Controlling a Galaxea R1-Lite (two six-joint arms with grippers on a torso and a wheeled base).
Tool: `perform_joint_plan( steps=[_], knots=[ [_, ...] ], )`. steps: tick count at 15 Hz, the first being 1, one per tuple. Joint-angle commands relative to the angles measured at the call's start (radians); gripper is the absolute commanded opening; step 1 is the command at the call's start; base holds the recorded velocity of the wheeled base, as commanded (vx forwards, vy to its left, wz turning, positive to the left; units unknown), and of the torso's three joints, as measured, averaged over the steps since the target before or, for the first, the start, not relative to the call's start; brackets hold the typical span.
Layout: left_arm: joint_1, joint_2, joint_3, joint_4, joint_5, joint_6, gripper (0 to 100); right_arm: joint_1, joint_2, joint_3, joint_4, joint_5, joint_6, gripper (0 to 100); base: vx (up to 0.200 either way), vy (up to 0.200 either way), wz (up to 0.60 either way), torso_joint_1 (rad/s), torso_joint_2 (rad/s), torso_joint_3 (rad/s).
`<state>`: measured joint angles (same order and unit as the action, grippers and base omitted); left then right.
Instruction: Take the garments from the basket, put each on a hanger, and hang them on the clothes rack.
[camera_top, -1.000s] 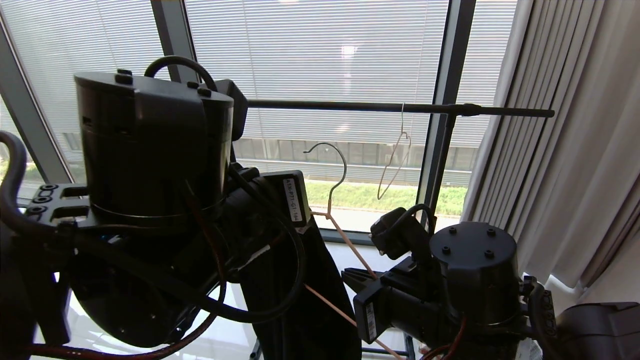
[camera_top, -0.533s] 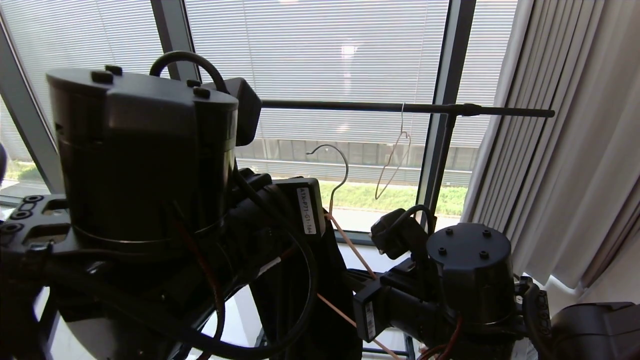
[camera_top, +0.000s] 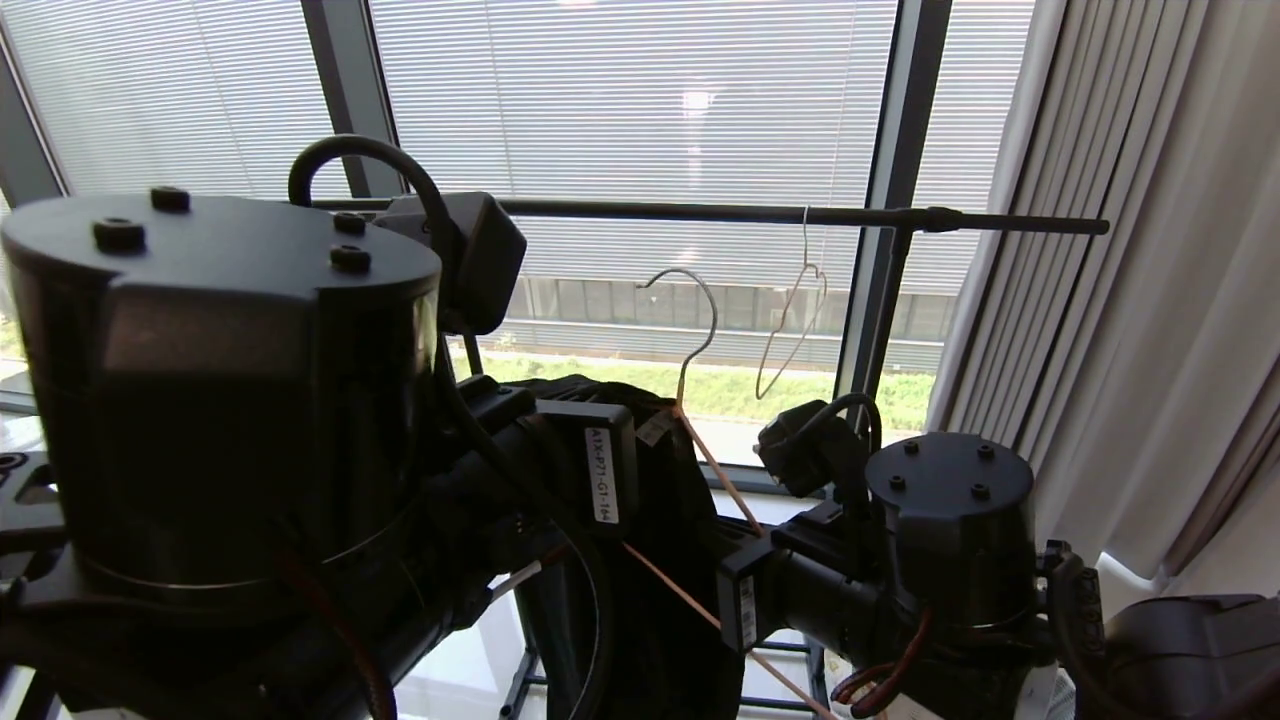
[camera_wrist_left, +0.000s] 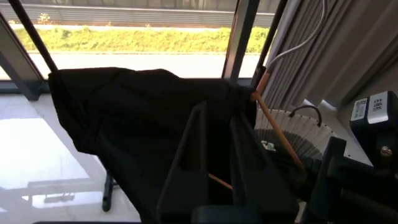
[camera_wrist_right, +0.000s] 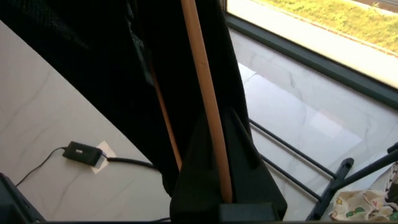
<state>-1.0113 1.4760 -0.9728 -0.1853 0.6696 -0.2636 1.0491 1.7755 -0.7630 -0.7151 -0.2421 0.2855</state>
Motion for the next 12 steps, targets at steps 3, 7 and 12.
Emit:
perform_joint_plan(
  steps=[3,7,12],
  knots=[
    [0.019,-0.043,0.009,0.000,0.001,0.014,100,0.002,-0.008,0.037,-0.064,-0.003,-0.016,0,0.000,0.000,0.00,0.000,0.00,0.000],
    [0.054,-0.146,0.115,0.000,-0.004,0.076,100,0.002,-0.051,0.143,-0.145,-0.011,-0.072,0,0.000,0.000,0.00,0.000,0.00,0.000],
    [0.083,-0.261,0.309,0.000,-0.004,0.087,100,0.000,-0.047,0.163,-0.270,-0.011,-0.121,0,0.000,0.000,0.00,0.000,0.00,0.000]
  ],
)
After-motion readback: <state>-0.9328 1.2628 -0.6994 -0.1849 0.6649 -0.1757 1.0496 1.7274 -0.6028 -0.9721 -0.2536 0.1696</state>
